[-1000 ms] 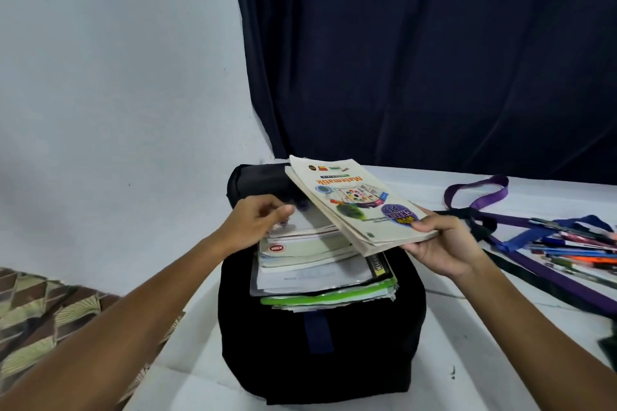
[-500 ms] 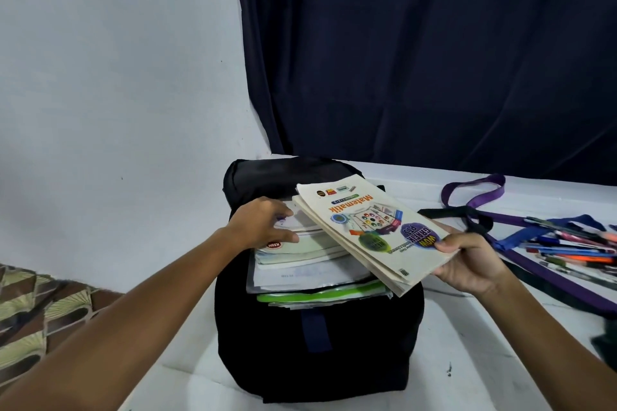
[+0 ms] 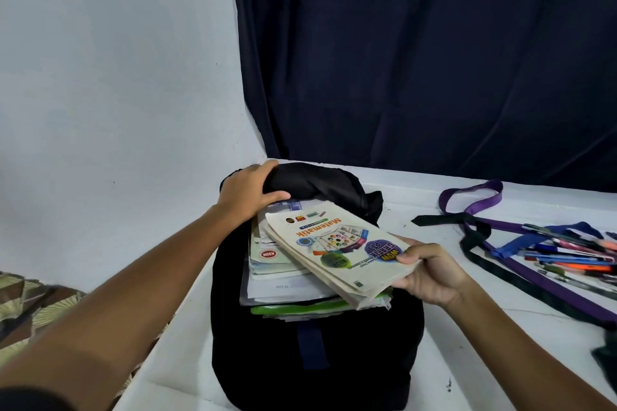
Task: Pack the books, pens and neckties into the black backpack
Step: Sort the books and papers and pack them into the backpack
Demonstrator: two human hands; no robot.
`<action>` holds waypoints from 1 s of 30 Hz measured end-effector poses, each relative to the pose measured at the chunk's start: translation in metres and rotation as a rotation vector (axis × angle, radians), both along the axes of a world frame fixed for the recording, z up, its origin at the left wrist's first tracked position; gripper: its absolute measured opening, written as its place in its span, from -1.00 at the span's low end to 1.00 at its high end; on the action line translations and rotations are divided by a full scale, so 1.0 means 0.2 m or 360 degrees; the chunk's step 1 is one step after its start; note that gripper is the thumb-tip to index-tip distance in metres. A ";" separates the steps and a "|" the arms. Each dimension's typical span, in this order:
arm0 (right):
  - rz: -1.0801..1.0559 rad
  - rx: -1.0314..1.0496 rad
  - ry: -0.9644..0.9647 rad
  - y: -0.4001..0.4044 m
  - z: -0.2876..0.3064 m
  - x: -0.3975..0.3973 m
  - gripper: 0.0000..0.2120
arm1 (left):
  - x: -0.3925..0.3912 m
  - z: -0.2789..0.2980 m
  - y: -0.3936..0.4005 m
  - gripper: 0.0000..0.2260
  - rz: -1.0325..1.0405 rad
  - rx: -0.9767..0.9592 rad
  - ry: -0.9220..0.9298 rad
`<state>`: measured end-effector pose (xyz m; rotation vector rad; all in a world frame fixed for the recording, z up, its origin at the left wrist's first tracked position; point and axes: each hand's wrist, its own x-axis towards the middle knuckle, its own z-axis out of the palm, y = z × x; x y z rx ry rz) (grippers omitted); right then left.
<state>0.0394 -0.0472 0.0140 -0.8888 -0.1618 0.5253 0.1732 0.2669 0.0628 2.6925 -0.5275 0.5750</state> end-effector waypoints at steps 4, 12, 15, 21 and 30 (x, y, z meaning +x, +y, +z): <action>-0.0082 -0.0093 0.0150 0.10 0.03 0.02 -0.26 | 0.12 -0.01 -0.01 -0.38 0.0150 0.0240 -0.0019; -0.0172 0.0035 0.0306 0.25 0.12 0.10 -0.31 | 0.28 0.09 -0.01 -0.59 -0.0055 -0.0013 0.0078; -0.0260 -0.0030 0.0358 0.34 0.17 0.17 -0.55 | 0.31 0.19 -0.05 -0.56 -0.0154 -0.0097 0.0029; -0.0457 -0.0205 0.0454 0.51 0.25 0.34 -0.70 | 0.34 0.28 -0.05 -0.52 -0.0219 0.0006 0.0032; -0.0646 -0.2959 -0.0679 0.57 0.29 0.38 -0.59 | 0.34 0.28 -0.04 -0.53 -0.0230 0.0022 0.0041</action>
